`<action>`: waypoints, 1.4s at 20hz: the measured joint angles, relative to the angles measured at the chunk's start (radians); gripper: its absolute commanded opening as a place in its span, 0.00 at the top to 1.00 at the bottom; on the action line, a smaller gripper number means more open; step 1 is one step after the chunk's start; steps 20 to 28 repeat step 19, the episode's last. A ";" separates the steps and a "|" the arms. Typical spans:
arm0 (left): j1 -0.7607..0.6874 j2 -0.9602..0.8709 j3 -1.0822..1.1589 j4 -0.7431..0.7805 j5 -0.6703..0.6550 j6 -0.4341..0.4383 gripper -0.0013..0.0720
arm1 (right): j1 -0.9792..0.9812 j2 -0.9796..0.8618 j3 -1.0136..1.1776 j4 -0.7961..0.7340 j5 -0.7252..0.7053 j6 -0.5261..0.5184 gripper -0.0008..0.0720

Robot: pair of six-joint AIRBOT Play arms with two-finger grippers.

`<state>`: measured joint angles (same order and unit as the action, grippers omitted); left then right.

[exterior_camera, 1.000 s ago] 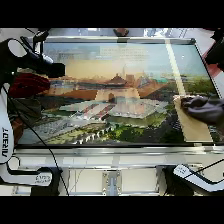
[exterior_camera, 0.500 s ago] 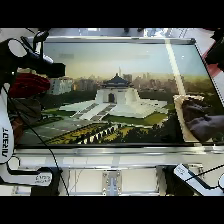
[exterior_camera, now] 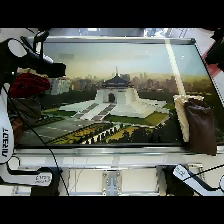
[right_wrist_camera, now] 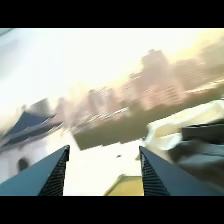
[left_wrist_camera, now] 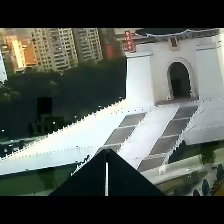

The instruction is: Fold the shirts.

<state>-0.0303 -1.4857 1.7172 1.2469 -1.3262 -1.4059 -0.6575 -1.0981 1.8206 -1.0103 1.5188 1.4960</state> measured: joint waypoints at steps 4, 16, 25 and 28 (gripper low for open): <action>0.000 0.000 0.000 -0.024 0.000 0.000 0.96 | 0.220 -0.049 -0.071 0.024 -0.030 -0.064 0.31; 0.000 0.000 0.000 -0.037 -0.013 0.000 0.96 | 0.406 -0.087 -0.099 -0.035 -0.069 -0.098 0.30; 0.000 0.000 0.000 -0.037 -0.014 0.000 0.96 | 0.408 -0.087 -0.099 -0.037 -0.071 -0.098 0.30; 0.000 0.000 0.000 -0.037 -0.014 0.000 0.96 | 0.408 -0.087 -0.099 -0.037 -0.071 -0.098 0.30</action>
